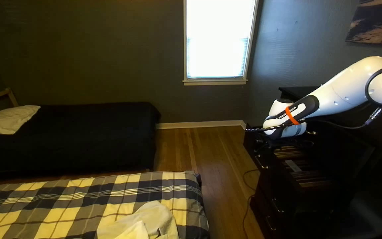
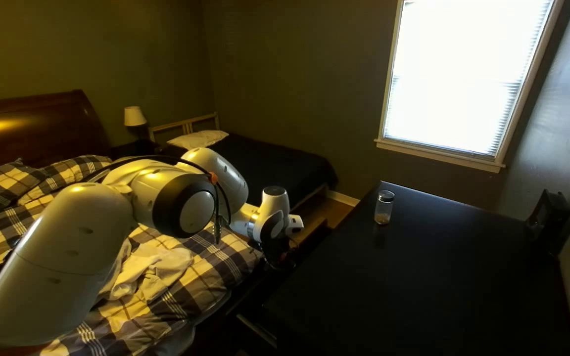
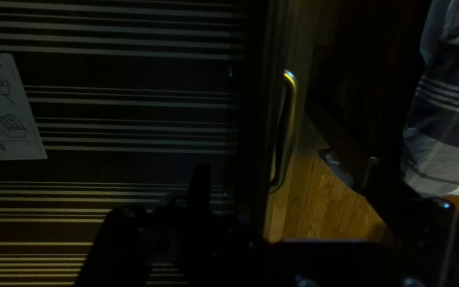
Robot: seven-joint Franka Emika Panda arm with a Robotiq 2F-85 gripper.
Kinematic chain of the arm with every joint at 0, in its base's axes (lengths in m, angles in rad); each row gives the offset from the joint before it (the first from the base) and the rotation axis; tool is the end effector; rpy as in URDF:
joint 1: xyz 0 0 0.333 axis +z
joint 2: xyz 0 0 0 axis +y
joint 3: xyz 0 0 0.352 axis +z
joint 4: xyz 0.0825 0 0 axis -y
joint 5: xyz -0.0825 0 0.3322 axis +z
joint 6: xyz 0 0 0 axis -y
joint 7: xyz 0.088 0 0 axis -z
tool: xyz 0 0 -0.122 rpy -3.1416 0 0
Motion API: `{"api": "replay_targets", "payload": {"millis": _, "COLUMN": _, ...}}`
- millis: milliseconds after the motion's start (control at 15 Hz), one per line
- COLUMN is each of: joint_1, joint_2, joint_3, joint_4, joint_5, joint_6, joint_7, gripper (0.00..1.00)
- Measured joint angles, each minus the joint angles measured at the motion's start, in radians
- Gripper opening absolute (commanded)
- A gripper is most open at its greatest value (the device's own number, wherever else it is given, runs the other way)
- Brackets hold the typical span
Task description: Open the second drawer from the top.
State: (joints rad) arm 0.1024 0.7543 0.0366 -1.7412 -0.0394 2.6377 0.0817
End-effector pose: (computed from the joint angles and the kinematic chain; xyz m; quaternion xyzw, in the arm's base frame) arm 0.6654 0.0902 0.2094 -0.9967 -0.0393 -0.0708 0.0093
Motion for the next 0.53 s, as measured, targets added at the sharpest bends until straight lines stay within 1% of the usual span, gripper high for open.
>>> {"api": "replay_targets", "payload": {"millis": 533, "joint_1": -0.111, "joint_2": 0.0, "joint_3": 0.137, "joint_4": -0.005, "joint_5": 0.14, "joint_6": -0.002, "joint_7": -0.146, "gripper": 1.0}}
